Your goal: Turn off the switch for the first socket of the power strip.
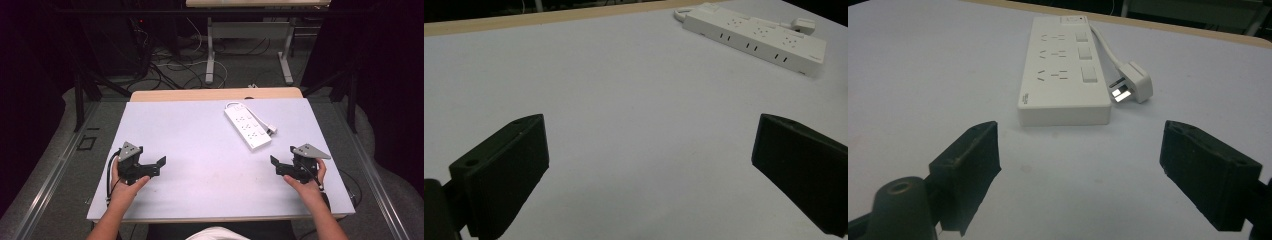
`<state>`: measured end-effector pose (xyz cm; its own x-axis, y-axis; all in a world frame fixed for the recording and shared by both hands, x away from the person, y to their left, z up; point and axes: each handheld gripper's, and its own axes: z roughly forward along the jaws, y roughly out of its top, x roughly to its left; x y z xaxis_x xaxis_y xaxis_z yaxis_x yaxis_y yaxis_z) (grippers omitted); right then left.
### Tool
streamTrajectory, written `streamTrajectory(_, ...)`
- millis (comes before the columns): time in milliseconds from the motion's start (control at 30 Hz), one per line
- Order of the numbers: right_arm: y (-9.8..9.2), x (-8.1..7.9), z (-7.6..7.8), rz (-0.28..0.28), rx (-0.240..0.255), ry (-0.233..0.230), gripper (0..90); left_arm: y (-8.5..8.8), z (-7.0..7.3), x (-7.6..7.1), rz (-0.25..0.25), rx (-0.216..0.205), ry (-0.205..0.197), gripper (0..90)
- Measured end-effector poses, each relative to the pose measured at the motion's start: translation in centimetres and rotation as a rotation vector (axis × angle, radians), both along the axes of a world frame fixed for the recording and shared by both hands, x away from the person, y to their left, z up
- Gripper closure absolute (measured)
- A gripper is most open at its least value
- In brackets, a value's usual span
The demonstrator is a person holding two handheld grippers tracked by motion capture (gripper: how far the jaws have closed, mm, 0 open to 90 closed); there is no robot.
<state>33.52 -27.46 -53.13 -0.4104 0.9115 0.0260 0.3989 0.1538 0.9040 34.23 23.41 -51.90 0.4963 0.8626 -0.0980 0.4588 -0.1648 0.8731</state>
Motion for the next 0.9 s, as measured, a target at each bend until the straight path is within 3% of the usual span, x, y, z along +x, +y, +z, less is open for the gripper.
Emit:
streamTrajectory(233, 0.1, 0.1, 0.1, -0.002, -0.03, -0.02, 17.9, 0.1, 0.0, -0.1, 0.008, 0.0, -0.009, 2.5)
streamTrajectory(467, 0.4, 0.1, 0.4, -0.002, -0.034, -0.008, 22.0, 0.1, 0.0, -0.3, -0.001, 0.013, -0.011, 2.5)
streamTrajectory(667, 0.4, 0.3, 1.2, 0.013, 0.006, 0.014, 25.3, 0.0, 0.1, -0.4, -0.002, 0.0, -0.006, 2.5)
streamTrajectory(900, 1.0, 0.9, 2.2, 0.017, -0.012, 0.034, 34.3, -0.1, -0.1, -0.4, 0.003, 0.004, -0.005, 2.6)
